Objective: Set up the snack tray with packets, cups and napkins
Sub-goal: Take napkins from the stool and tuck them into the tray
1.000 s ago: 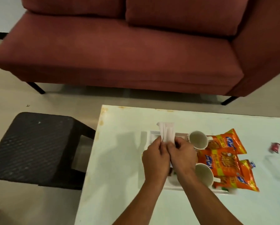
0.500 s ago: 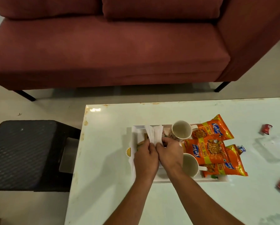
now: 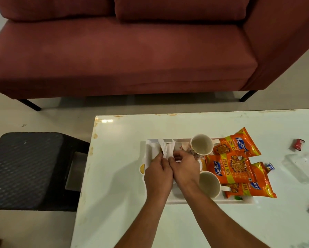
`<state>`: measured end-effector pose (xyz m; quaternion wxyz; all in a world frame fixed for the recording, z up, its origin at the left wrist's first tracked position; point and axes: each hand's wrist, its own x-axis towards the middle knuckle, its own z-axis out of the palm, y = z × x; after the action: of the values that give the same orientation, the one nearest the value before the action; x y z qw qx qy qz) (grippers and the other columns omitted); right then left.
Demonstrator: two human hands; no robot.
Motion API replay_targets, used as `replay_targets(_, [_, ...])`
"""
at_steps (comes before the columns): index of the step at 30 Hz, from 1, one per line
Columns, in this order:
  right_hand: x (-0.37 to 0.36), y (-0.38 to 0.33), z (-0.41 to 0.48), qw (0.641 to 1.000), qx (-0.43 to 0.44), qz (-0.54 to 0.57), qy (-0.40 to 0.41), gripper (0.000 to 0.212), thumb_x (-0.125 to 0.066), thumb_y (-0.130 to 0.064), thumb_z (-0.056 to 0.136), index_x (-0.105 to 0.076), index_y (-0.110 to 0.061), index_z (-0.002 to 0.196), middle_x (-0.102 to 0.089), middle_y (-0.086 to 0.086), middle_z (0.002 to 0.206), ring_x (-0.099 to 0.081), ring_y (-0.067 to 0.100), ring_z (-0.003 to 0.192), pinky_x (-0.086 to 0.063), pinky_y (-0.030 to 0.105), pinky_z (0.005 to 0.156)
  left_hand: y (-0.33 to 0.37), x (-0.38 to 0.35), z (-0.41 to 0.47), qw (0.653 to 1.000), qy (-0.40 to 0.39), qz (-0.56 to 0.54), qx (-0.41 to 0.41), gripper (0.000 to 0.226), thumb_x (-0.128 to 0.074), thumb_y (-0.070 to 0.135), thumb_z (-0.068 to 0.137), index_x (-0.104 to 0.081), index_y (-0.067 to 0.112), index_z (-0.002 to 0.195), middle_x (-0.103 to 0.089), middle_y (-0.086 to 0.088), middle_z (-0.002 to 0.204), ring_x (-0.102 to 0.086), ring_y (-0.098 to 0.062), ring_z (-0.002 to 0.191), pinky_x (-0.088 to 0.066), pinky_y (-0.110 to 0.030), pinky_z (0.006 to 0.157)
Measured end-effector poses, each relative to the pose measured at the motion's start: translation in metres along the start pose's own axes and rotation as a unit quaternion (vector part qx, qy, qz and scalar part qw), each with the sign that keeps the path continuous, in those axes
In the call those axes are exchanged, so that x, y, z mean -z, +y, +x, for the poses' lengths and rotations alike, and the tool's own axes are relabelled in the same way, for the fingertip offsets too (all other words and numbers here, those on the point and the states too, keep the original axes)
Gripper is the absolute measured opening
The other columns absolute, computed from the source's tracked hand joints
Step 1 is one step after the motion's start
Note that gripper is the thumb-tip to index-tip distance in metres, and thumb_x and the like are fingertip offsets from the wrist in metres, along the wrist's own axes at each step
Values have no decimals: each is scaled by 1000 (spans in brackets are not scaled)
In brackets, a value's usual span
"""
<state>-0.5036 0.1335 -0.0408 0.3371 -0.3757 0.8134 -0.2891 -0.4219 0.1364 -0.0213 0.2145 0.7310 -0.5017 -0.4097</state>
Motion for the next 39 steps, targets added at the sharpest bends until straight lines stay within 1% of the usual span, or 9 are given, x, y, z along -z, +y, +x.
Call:
replay_targets(4, [-2,5,-3,999,5,-29,16,17,-70,-25,91,-76,-18,106,-78,-2,102,-71,16,94,-54,28,80,-7,1,1,999,-10,36,-20,32,-44,25,102,-65,21,126,-74,-2,110,-68,-23,101,-50,-33,82])
replay_targets(8, [-5,12,-11,999,12,-42,18,24,-69,-32,93,-75,-17,112,-77,0,105,-71,17,95,-53,27,77,-13,2,-3,999,21,39,-27,33,-50,23,99,-65,24,129,-73,5,115,-68,-18,106,-47,-25,83])
replay_targets(12, [-11,17,-19,999,12,-50,6,25,-69,-39,93,-74,-20,108,-77,-3,102,-65,9,85,-45,20,65,-18,2,-5,998,43,39,-26,34,-54,22,97,-66,25,129,-66,4,117,-65,-18,110,-45,-21,84])
replay_targets(16, [-16,21,-28,996,9,-85,8,28,-68,-44,91,-74,-23,109,-77,-6,103,-71,14,92,-39,20,62,-24,8,0,996,79,41,-15,34,-54,23,98,-64,23,130,-60,0,124,-60,-20,114,-47,-25,87])
replay_targets(19, [-19,27,-32,995,4,-95,1,28,-68,-42,90,-73,-24,110,-76,-6,106,-71,15,96,-39,22,67,-31,13,8,997,35,65,15,31,-49,28,102,-63,26,129,-64,-3,119,-64,-23,107,-49,-33,91])
replay_targets(23, [-26,34,-35,997,6,-82,-1,21,-67,-31,92,-72,-22,110,-77,-5,104,-72,17,96,-50,25,73,-42,10,10,994,-40,98,-2,26,-47,24,102,-72,21,106,-73,1,95,-67,-21,88,-50,-29,75])
replay_targets(27, [-27,38,-34,997,14,-78,18,18,-66,-21,93,-73,-20,109,-78,-3,101,-73,19,91,-58,31,79,-46,6,9,996,-37,85,-13,25,-49,26,102,-73,22,109,-75,3,100,-69,-19,90,-50,-26,76])
replay_targets(35, [-33,34,-39,995,5,-86,43,16,-68,-21,92,-74,-20,107,-78,-3,98,-73,19,90,-60,35,80,-51,14,11,994,-48,86,-40,29,-52,29,103,-72,23,122,-76,2,111,-70,-18,98,-52,-27,86])
replay_targets(39, [-34,35,-41,995,-2,-85,50,16,-68,-21,92,-75,-20,107,-78,-3,98,-73,18,90,-60,35,81,-51,15,13,992,-61,102,-45,27,-52,29,103,-73,20,117,-76,0,106,-70,-20,95,-52,-28,83])
